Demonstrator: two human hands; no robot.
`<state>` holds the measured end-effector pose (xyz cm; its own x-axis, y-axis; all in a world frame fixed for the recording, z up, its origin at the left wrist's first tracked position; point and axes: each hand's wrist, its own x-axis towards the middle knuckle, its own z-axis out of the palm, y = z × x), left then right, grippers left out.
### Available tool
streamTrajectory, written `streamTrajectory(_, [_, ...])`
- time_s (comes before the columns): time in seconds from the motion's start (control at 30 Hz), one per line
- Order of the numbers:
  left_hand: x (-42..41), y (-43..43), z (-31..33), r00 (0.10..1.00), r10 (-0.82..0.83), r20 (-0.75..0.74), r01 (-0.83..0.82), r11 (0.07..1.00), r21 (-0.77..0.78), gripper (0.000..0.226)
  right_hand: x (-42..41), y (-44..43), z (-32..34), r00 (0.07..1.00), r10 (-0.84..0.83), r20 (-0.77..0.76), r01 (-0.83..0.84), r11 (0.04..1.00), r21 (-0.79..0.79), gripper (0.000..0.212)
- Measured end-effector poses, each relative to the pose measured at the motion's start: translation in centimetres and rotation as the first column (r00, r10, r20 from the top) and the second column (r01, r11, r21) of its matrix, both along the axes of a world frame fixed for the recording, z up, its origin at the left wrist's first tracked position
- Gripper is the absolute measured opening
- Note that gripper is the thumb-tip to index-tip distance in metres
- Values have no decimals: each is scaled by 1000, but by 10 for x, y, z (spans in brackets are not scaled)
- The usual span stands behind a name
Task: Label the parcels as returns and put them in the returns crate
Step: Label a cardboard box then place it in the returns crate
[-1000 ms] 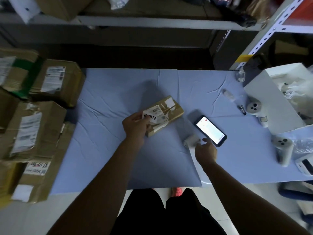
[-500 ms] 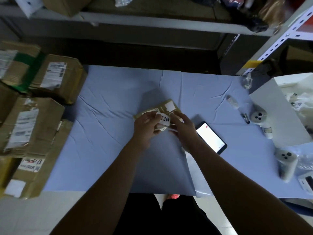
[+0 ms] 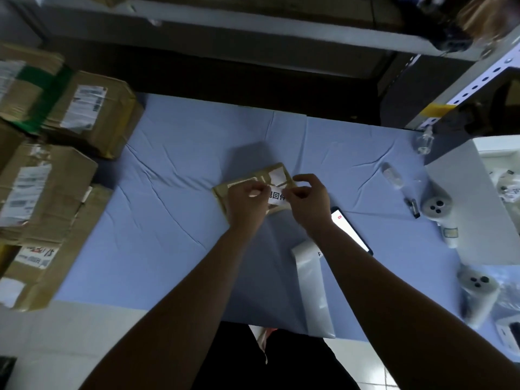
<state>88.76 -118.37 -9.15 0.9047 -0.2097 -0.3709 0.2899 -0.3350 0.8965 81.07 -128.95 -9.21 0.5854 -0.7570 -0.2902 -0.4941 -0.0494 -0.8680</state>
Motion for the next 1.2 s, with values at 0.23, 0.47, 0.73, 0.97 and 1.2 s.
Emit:
streamTrajectory(0.23, [-7,-12,-23,989,18,147,-33,994,100,5,8,-22,-13,983,143,-113,-166,962,-218,15])
streamTrajectory(0.47, [-14,-19,-42,955,-5,296,-82,956,282,8,16,-34,-25,955,247,-166,-289,904,-316,22])
streamTrajectory(0.73, [-15,-19,-52,861,-228,455,10,902,432,14,5,-28,-43,913,273,-302,-403,711,-576,8])
streamTrajectory(0.97, [-9,-4,-54,732,-468,496,150,820,553,24,-12,-32,-42,948,291,-128,-316,900,-300,24])
streamTrajectory(1.2, [4,19,-22,921,-255,296,-27,714,700,47,-3,-19,-38,969,203,-143,-218,971,-97,48])
